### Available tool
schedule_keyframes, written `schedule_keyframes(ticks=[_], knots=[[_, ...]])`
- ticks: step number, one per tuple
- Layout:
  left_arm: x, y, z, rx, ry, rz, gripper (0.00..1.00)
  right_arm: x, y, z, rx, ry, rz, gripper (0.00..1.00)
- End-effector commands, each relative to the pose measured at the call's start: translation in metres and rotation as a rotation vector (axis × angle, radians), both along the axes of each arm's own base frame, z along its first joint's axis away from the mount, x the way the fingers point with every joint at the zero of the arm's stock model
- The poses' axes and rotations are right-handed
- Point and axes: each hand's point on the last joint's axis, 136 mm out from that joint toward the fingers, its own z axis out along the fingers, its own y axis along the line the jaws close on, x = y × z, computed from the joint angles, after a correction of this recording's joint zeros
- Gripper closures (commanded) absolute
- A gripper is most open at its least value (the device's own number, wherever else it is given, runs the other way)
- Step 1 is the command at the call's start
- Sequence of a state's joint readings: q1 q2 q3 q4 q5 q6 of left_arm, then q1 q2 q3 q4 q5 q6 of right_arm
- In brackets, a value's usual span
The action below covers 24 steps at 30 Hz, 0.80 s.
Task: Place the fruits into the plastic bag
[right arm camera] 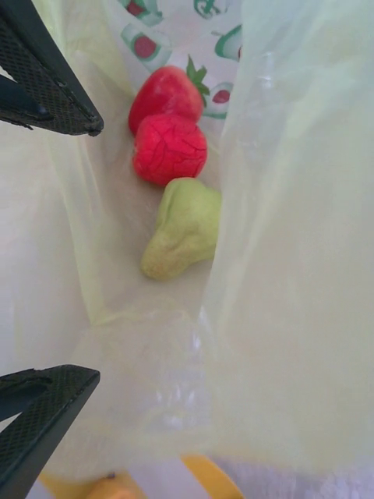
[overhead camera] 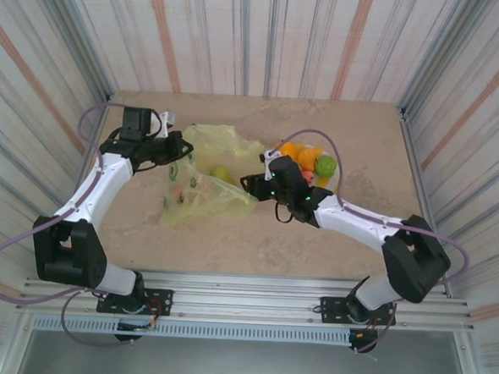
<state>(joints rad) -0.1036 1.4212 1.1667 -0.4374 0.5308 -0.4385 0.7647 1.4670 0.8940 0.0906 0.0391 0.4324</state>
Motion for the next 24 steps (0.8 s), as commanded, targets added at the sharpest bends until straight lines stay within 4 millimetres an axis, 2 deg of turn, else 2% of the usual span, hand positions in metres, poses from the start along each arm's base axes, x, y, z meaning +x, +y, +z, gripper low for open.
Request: schedule_keyframes(ticks=[1, 5, 8, 13, 18, 21, 24], knots=[[-0.001, 0.006, 0.01, 0.013, -0.038, 0.007, 1.0, -0.013, -0.022, 0.003, -0.04, 0.005, 0.013, 0.21], [-0.001, 0.008, 0.009, 0.009, -0.03, 0.015, 1.0, -0.019, -0.058, 0.016, -0.067, -0.042, -0.048, 0.19], [0.0, 0.01, 0.009, 0.012, -0.03, 0.024, 1.0, -0.015, -0.091, 0.026, -0.056, -0.064, -0.13, 0.18], [0.001, 0.012, 0.009, 0.009, -0.029, 0.031, 1.0, 0.005, -0.164, 0.032, -0.139, -0.062, -0.358, 0.13], [0.001, 0.012, 0.008, 0.003, -0.022, 0.032, 1.0, 0.027, -0.215, 0.022, -0.232, -0.001, -0.497, 0.09], [0.001, 0.011, 0.009, 0.001, -0.021, 0.03, 1.0, 0.039, -0.232, 0.01, -0.266, 0.06, -0.535, 0.08], [0.001, 0.011, 0.008, 0.0, -0.021, 0.03, 1.0, 0.052, -0.241, -0.006, -0.308, 0.131, -0.559, 0.06]])
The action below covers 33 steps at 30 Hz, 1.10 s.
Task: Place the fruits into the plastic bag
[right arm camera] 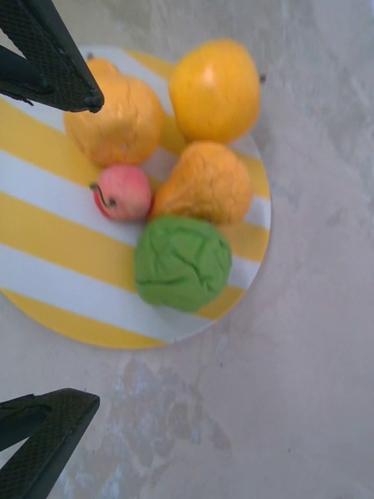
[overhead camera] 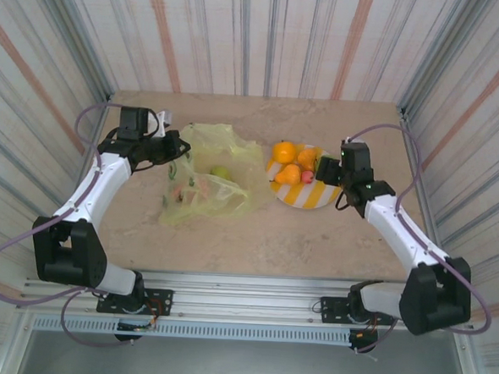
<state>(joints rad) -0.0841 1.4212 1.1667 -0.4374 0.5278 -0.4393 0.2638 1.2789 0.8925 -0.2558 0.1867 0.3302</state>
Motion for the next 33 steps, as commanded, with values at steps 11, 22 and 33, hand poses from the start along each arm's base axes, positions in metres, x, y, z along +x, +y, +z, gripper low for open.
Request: schedule_keyframes(ticks=[11, 22, 33], knots=[[-0.002, 0.003, 0.009, -0.008, -0.02, 0.005, 1.0, 0.045, -0.003, -0.065, -0.098, 0.272, -0.006, 0.0], [-0.002, 0.001, 0.01, -0.016, -0.019, -0.001, 1.0, 0.068, 0.002, -0.092, -0.073, 0.343, 0.02, 0.12], [-0.002, 0.001, 0.009, -0.017, -0.018, 0.0, 1.0, 0.079, 0.004, -0.104, -0.057, 0.369, 0.022, 0.22]])
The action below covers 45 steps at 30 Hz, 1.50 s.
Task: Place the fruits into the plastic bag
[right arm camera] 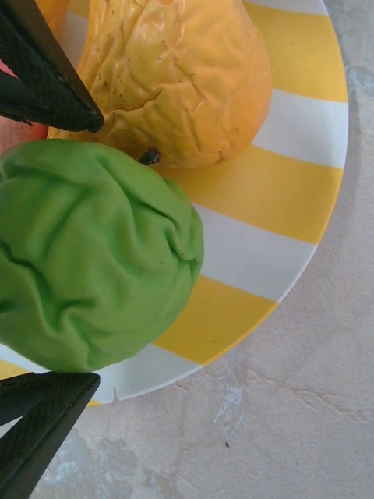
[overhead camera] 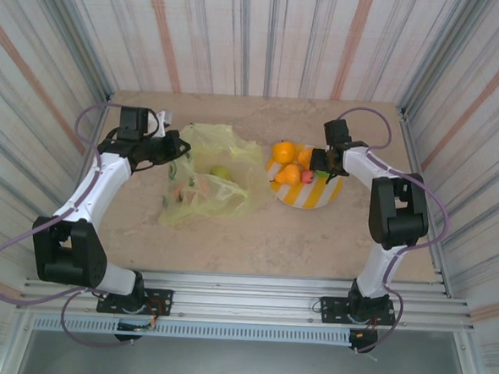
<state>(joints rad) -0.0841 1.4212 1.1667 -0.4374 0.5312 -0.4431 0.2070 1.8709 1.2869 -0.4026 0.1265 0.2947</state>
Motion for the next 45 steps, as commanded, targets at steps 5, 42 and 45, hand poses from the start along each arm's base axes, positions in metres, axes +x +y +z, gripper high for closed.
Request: schedule_keyframes(ticks=[5, 42, 45], knots=[[-0.002, 0.002, 0.01, -0.012, -0.022, 0.0, 1.0, 0.003, -0.005, -0.003, -0.002, 0.023, 0.0, 0.28], [-0.003, -0.004, 0.009, -0.04, -0.01, -0.008, 1.0, -0.14, 0.165, 0.133, 0.449, -0.309, 0.508, 0.43], [-0.003, -0.004, 0.009, -0.038, -0.009, -0.011, 1.0, -0.147, 0.189, 0.133, 0.461, -0.311, 0.576, 0.43]])
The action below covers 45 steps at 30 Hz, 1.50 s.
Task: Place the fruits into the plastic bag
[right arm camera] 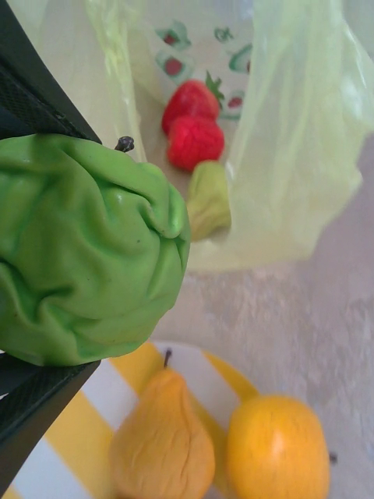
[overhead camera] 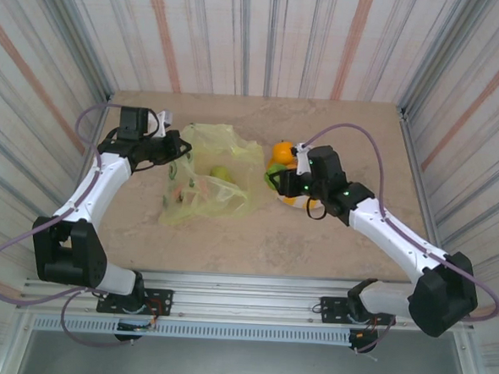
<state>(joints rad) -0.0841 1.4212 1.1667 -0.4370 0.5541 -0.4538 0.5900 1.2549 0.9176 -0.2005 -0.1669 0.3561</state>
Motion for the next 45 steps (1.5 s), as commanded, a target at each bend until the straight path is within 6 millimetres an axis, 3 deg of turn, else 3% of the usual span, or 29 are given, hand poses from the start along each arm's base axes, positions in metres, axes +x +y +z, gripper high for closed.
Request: schedule_keyframes(ticks=[1, 7, 14, 22, 29, 37, 45], knots=[[-0.002, -0.001, 0.007, -0.017, -0.017, -0.001, 1.0, -0.007, 0.03, 0.001, 0.038, -0.009, 0.081, 0.43], [-0.002, -0.003, 0.009, -0.022, -0.019, -0.008, 1.0, -0.006, 0.076, -0.006, 0.044, -0.042, 0.146, 0.43], [-0.004, -0.008, 0.012, -0.031, -0.024, -0.021, 1.0, 0.026, 0.126, -0.001, 0.114, -0.133, 0.132, 0.43], [-0.005, -0.008, 0.017, -0.033, -0.037, -0.023, 1.0, 0.053, 0.18, -0.016, 0.132, -0.143, 0.066, 0.43], [-0.006, -0.008, 0.017, -0.033, -0.041, -0.024, 1.0, 0.077, 0.2, -0.038, 0.127, -0.124, -0.031, 0.42], [-0.005, -0.007, 0.017, -0.032, -0.04, -0.02, 1.0, 0.077, 0.228, -0.062, 0.123, -0.048, 0.047, 0.36], [-0.005, -0.007, 0.018, -0.033, -0.043, -0.02, 1.0, 0.076, 0.23, -0.076, 0.126, 0.022, 0.101, 0.28]])
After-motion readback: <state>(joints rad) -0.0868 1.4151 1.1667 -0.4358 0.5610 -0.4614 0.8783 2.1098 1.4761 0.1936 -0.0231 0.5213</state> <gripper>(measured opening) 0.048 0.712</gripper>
